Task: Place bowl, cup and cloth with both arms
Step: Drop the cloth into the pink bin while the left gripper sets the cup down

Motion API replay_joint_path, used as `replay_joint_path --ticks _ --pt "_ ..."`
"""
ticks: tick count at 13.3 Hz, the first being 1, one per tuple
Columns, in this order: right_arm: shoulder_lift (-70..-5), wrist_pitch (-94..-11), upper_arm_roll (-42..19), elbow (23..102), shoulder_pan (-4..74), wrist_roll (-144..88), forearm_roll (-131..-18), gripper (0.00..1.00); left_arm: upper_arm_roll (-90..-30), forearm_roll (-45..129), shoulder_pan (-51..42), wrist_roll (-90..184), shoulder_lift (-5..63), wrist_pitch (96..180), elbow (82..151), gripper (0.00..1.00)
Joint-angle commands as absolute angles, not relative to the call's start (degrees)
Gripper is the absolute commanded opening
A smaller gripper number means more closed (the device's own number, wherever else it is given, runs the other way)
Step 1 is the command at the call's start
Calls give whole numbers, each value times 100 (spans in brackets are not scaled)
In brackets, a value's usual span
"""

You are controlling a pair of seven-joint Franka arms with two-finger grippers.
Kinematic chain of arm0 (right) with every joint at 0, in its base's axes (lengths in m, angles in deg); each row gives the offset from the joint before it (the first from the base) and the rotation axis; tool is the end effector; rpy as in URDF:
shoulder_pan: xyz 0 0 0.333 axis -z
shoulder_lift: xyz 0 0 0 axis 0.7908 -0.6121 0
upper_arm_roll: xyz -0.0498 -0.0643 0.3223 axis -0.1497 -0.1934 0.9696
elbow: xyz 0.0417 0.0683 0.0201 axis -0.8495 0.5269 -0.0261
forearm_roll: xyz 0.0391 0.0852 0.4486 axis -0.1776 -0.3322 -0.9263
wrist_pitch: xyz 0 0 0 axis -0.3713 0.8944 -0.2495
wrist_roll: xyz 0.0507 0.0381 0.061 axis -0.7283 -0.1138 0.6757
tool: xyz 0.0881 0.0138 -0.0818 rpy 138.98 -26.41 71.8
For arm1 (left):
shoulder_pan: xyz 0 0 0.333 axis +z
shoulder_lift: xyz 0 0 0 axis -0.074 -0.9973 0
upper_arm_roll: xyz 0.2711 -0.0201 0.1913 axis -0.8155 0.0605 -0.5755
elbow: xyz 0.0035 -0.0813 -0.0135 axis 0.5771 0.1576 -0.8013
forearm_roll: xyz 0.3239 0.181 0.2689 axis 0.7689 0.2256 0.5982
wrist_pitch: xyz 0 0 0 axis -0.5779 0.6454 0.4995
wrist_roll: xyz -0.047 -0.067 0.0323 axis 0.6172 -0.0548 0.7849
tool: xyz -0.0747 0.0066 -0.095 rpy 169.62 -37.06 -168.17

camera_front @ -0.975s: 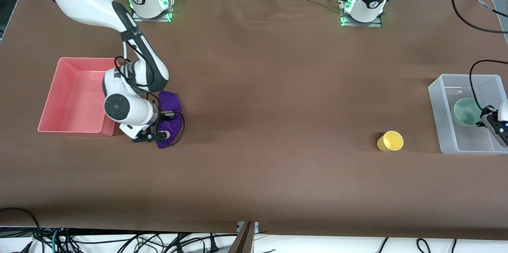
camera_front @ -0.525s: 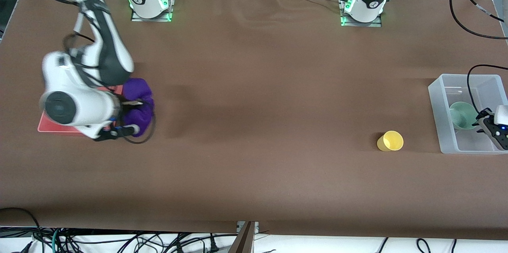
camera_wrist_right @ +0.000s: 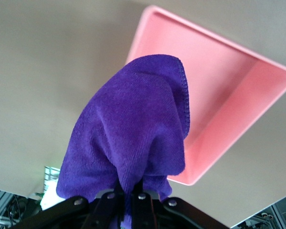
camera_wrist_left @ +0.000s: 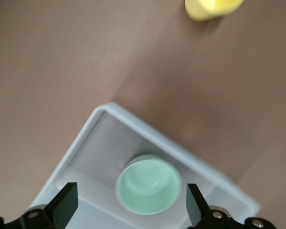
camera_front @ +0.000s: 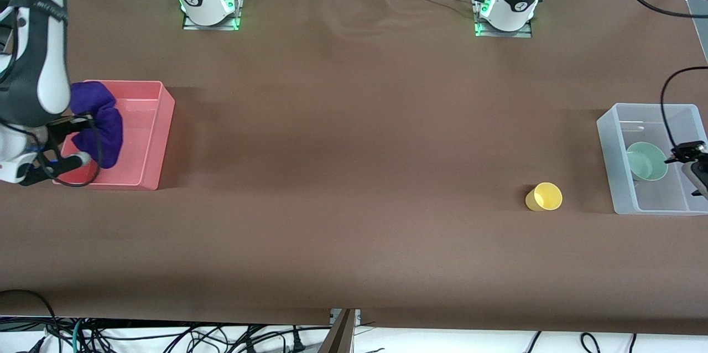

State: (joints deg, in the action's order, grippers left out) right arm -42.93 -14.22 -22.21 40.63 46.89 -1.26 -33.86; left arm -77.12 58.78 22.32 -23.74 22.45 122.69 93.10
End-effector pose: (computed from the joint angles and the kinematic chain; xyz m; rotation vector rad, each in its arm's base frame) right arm 0.6986 -0.1072 0.4074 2.9693 0.5548 -0.8049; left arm 0.7354 0.2391 0.3718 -2.8364 1.2997 0.2768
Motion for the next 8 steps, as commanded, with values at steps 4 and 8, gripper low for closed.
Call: replay_joint_path --ticks 4,8 --pt "-4298 -2640 -2492 5645 4619 47 -3295 0 -7381 4931 1937 608 1744 12305 9750 99" --pt "-4351 -3871 -2633 6674 4619 38 -3329 0 -7381 4064 1796 2172 1357 12588 9811 93"
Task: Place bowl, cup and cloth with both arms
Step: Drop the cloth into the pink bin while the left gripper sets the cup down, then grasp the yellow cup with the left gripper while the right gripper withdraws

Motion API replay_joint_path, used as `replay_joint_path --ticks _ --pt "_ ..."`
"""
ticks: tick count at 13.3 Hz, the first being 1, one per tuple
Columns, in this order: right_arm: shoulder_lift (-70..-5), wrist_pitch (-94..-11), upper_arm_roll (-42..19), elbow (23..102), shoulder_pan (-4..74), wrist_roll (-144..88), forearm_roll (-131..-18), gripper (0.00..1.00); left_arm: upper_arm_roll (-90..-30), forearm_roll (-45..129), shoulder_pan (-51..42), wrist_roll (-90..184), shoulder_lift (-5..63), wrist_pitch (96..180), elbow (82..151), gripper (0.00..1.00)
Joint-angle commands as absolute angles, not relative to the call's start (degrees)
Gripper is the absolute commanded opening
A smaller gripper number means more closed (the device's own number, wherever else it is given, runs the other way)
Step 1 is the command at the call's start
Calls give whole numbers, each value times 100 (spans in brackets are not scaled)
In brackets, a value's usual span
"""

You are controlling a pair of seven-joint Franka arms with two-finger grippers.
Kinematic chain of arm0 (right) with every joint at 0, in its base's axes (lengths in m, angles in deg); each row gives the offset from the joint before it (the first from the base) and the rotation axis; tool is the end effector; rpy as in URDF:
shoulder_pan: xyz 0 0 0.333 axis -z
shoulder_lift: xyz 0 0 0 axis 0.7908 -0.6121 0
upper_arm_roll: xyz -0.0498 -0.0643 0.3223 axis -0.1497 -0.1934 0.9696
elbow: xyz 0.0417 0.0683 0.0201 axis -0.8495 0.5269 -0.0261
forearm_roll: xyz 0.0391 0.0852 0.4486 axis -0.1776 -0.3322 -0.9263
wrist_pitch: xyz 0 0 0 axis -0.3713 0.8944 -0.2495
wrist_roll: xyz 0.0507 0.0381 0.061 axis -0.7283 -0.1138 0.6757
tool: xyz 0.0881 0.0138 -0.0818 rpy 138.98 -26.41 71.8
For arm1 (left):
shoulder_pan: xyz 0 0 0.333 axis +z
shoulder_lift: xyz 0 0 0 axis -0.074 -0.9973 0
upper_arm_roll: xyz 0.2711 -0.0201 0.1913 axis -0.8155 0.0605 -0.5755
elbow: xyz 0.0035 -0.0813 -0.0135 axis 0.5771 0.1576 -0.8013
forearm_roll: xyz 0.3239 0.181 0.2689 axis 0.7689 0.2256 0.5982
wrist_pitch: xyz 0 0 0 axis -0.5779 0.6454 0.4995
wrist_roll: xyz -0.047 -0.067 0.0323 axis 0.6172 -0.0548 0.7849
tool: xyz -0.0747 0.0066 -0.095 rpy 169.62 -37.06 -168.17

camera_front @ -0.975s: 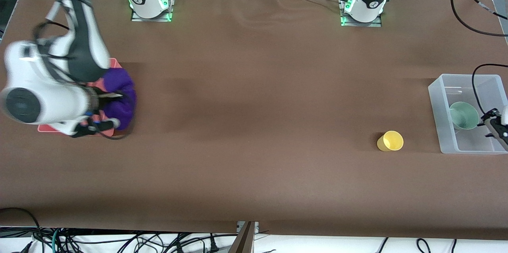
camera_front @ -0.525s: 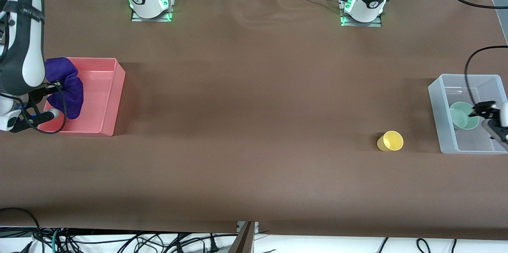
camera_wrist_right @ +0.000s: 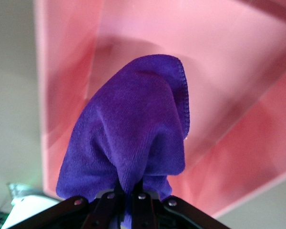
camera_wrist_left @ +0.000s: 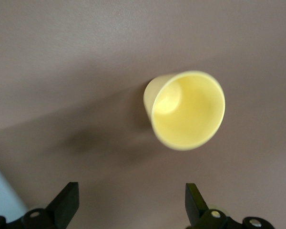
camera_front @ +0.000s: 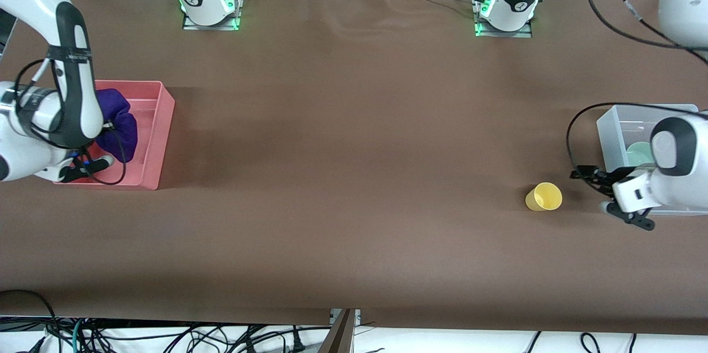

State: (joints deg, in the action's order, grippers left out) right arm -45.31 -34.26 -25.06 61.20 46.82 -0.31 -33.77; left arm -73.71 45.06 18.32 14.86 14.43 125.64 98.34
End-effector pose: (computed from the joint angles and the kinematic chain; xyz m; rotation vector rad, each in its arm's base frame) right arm 0.6445 -0.1499 0.2284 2.9515 0.5390 -0.8855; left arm 0.7420 0.1211 0.2235 2.8668 -0.3312 -0.3618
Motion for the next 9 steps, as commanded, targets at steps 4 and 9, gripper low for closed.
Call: replay_joint_path --ticks 4,9 --pt "-4290 -4226 -2694 6940 4681 21 -3470 93 -7390 3946 1752 2360 1092 13096 9767 57" --pt "-3798 -2410 -2537 5239 4575 -67 -3611 100 -7425 3973 1576 2545 872 13626 9758 0"
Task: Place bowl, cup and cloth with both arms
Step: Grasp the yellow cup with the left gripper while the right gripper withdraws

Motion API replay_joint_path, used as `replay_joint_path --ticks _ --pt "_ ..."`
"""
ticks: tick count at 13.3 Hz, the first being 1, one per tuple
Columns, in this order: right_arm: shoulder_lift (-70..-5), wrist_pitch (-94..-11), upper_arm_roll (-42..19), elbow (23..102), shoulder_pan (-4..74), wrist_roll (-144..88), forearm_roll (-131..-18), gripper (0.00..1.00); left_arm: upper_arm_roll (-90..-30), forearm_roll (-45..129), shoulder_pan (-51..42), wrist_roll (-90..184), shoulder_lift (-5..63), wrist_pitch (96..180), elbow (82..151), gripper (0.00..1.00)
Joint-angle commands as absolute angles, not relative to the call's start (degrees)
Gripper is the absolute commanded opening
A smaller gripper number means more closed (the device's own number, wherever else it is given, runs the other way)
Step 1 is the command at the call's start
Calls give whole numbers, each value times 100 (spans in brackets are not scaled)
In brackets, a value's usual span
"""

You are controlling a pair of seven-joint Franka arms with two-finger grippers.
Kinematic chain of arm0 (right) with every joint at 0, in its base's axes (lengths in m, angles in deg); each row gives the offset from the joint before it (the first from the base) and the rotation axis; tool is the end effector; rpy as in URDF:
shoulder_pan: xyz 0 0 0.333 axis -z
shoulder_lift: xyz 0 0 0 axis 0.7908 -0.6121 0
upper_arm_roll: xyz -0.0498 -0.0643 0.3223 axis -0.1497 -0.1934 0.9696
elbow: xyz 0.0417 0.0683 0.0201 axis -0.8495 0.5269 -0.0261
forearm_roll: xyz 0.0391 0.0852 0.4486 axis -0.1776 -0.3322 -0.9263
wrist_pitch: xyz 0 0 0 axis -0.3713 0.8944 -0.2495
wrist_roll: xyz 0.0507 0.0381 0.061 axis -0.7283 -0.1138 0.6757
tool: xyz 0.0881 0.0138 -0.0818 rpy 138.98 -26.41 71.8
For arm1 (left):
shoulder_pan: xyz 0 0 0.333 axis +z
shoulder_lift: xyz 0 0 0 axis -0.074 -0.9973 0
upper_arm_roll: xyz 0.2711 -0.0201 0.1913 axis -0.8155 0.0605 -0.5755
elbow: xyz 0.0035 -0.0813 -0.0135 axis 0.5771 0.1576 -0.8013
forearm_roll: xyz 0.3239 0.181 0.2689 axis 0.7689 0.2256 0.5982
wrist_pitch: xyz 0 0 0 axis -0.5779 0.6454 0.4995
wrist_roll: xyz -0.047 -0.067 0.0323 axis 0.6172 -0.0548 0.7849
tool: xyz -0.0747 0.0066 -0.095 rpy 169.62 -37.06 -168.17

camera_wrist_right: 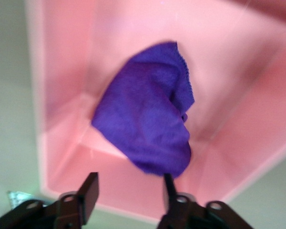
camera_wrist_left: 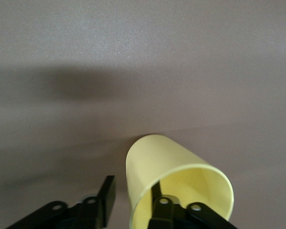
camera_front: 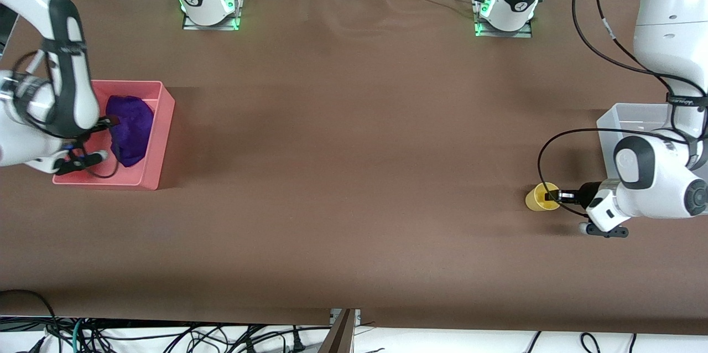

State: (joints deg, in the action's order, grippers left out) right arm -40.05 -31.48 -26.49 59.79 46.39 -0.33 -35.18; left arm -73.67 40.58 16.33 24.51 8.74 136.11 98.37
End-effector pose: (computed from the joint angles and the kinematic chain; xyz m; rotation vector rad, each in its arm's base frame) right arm 0.6504 -0.1557 0.2980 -3.0025 -0.4979 0.7704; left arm 0.7579 0.0930 0.1587 2.8740 -0.0518 -0.2554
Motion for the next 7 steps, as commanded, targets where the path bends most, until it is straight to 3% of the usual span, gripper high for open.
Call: replay_joint_path --ticks 1,7 --pt "-3676 -2031 -2258 4826 4575 -119 -3602 100 -7442 3981 1585 2536 924 13573 9758 0" --pt "-2621 -1711 -754 4374 4566 -2835 -3532 100 -7442 5806 1672 2064 1925 11422 9336 0"
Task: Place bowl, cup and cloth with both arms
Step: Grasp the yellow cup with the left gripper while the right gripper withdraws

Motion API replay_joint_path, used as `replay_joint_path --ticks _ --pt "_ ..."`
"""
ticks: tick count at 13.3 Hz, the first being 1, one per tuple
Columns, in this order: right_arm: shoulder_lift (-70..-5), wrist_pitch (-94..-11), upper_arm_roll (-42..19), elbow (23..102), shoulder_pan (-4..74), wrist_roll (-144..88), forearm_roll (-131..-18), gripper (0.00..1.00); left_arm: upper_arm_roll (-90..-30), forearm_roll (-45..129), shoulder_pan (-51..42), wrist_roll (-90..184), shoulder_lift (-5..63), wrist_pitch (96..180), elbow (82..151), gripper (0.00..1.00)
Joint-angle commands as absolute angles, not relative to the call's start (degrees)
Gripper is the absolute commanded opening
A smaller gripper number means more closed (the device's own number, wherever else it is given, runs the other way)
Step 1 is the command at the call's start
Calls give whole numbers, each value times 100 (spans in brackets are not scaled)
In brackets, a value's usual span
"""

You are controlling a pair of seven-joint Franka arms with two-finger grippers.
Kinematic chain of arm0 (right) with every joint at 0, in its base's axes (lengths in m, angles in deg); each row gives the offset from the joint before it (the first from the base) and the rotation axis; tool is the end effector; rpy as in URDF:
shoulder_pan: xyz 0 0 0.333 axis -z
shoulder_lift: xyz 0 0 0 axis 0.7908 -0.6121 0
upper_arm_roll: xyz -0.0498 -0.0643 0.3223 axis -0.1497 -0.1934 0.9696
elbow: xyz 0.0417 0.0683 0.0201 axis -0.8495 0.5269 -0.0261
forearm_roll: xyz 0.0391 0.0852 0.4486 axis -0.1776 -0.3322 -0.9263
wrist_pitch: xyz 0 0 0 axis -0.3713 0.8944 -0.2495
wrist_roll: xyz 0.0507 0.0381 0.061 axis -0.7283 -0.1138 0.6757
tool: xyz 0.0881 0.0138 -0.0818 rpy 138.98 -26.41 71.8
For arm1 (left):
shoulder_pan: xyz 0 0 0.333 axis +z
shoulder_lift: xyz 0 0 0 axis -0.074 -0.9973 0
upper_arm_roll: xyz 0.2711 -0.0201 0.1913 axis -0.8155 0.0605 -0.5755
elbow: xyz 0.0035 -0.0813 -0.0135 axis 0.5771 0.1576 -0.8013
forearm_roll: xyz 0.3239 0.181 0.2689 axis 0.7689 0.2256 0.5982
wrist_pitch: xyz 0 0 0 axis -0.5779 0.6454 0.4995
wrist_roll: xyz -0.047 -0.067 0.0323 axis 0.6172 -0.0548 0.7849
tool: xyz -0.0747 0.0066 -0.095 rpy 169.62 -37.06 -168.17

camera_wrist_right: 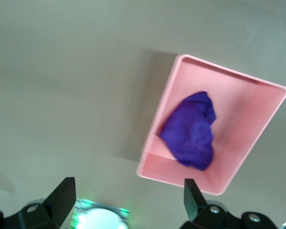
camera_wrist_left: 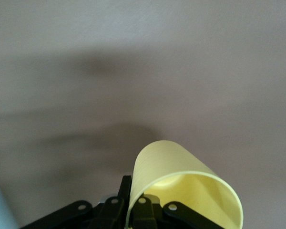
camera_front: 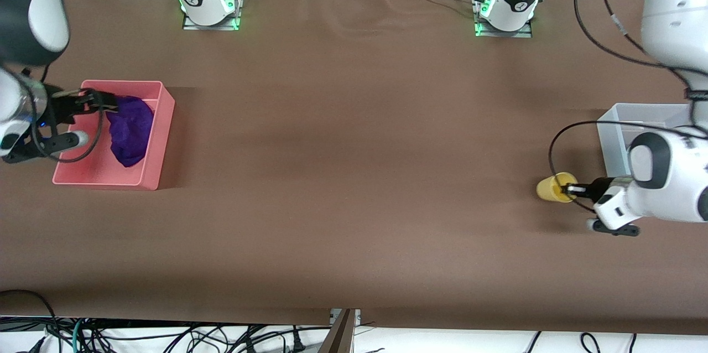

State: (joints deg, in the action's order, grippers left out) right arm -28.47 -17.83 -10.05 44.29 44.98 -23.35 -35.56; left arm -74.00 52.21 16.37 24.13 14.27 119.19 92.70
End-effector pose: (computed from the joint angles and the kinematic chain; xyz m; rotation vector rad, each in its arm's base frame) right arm 0.6724 0.0398 0.5410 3.0601 0.3490 -0.3877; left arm 0.7550 0.1150 0.2622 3.0013 -0.2188 -0.4718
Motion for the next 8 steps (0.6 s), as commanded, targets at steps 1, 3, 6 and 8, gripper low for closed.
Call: replay_joint_path --ticks 1,3,6,8 --pt "-2437 -1737 -744 4373 4584 -2853 -3532 100 -7460 6175 1699 1652 2066 11306 9336 0" --pt "-2015 -1808 -735 4382 4602 -2853 -3523 100 -7557 7044 1926 783 2155 11358 9336 0" --pt "-1864 -1685 -770 4435 4619 -2748 -3558 100 -7565 7391 2392 -448 2042 12355 9607 0" --pt "-1873 -1712 -770 4470 4733 -2119 -3471 100 -7522 7287 2918 -1589 1919 13077 9670 0"
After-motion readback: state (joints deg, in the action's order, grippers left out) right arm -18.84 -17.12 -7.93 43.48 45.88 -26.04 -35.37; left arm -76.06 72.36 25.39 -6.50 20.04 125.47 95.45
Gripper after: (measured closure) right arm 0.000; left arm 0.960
